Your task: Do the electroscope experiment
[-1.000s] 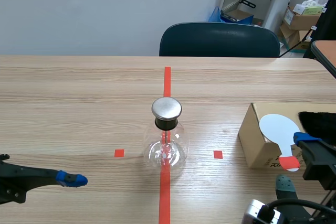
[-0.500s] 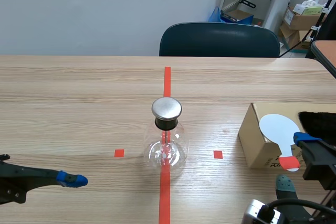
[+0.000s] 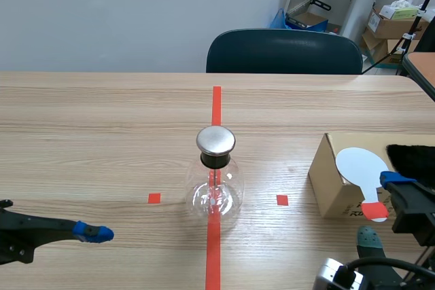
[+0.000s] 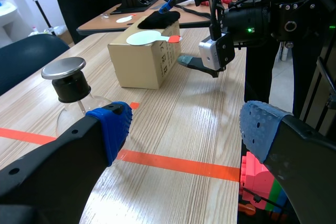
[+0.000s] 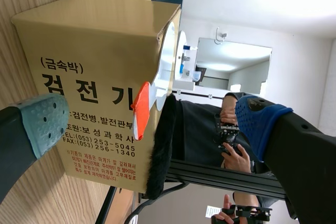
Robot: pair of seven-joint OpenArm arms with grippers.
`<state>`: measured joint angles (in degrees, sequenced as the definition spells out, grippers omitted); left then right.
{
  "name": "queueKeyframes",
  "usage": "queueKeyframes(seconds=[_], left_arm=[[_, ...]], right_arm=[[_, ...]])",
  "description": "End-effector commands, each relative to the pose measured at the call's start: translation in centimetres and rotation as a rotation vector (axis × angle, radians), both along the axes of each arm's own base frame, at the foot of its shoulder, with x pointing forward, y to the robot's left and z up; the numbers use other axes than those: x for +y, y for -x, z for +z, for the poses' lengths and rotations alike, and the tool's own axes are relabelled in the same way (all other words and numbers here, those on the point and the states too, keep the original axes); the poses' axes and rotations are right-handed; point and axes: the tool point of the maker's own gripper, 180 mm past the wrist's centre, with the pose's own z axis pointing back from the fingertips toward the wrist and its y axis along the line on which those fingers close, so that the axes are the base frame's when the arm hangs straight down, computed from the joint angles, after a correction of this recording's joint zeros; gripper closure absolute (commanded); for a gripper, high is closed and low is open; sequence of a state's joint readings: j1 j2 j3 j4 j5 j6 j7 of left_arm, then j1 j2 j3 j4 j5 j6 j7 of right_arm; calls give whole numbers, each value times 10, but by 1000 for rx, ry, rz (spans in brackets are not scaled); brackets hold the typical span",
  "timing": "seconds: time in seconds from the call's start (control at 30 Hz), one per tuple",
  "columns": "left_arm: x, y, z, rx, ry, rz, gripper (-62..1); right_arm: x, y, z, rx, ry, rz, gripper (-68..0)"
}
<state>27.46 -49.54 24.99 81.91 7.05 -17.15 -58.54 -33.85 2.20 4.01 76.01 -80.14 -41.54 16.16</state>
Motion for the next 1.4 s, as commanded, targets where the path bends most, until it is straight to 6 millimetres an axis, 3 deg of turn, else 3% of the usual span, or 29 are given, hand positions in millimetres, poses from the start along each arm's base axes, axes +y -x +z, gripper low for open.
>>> queueKeyframes(seconds=[0.0, 0.47, 0.6, 0.7, 0.8, 0.93, 1.13, 1.37], left_arm=[[-4, 0, 10, -12, 35, -7, -452], [1, -12, 16, -12, 65, 43, -452], [9, -27, 23, -24, 78, 98, -452], [15, -40, 25, -11, 75, 130, -452], [18, -60, 18, 2, 25, 195, -452], [30, -90, 10, -11, -62, 310, -452], [60, -118, 38, -10, 38, 440, -415], [99, -141, 41, -12, -4, 612, -415]], right_arm=[[-2, -6, 16, -79, 7, -6, -679], [2, 2, 11, -55, -10, 1, -679], [11, 23, 12, -23, -87, -4, -679], [21, 37, 23, -10, -169, -9, -679], [30, 44, 30, 64, -307, -33, -679], [39, 34, 57, 98, -561, -56, -679], [39, -1, 109, 159, -963, -50, -679], [53, -38, 161, 251, -1265, 40, -679]])
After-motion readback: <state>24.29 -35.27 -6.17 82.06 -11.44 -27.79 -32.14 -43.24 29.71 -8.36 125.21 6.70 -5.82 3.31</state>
